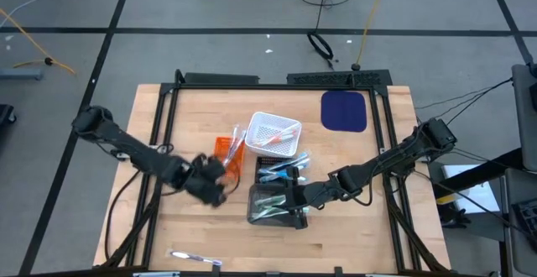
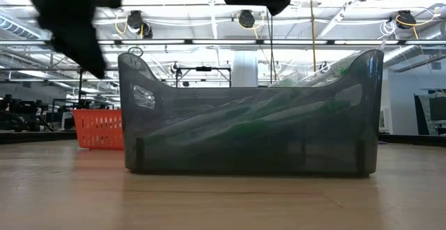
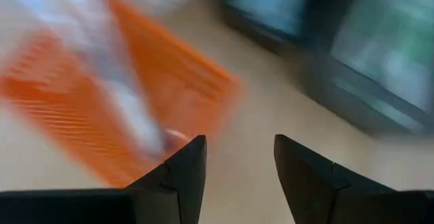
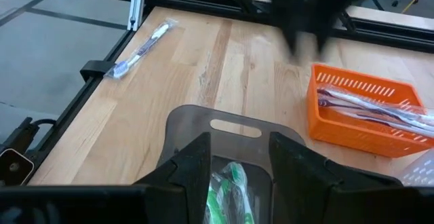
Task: Pick & Place Toothbrushes
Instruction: Put the purple toothbrush into the orange basket
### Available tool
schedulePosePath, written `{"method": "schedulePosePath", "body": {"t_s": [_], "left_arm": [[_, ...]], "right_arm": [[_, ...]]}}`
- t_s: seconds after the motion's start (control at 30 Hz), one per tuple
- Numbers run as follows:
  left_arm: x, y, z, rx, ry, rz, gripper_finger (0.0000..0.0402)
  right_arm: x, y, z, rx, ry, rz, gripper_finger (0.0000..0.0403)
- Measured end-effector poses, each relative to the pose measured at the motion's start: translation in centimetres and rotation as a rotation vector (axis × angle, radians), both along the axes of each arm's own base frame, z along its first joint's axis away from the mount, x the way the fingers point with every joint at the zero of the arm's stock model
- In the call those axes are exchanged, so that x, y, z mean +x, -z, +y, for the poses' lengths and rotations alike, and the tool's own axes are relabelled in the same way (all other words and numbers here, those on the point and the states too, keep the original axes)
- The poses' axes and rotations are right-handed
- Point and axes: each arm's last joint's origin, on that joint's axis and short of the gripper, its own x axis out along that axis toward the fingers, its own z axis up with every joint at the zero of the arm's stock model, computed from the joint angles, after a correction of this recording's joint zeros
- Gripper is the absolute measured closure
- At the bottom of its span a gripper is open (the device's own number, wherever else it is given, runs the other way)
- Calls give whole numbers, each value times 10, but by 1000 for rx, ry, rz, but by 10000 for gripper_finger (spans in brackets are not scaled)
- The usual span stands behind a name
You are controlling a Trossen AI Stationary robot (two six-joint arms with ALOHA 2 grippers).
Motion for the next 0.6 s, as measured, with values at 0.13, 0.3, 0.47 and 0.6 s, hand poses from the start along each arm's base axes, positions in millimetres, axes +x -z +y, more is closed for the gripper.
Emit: {"method": "schedulePosePath", "body": {"t_s": [0.13,0.3,0.47,0.6], "left_arm": [[-12,-3,-39,-132,249,-6,227],[-32,0,-86,-282,351,-40,227],[-53,7,-130,-378,460,-87,227],[-65,22,-158,-425,491,-109,227]], "right_arm": [[0,0,0,0,0,1,264],[0,0,0,-1,0,1,264],[0,0,0,0,0,1,264],[0,0,0,0,0,1,264]]}}
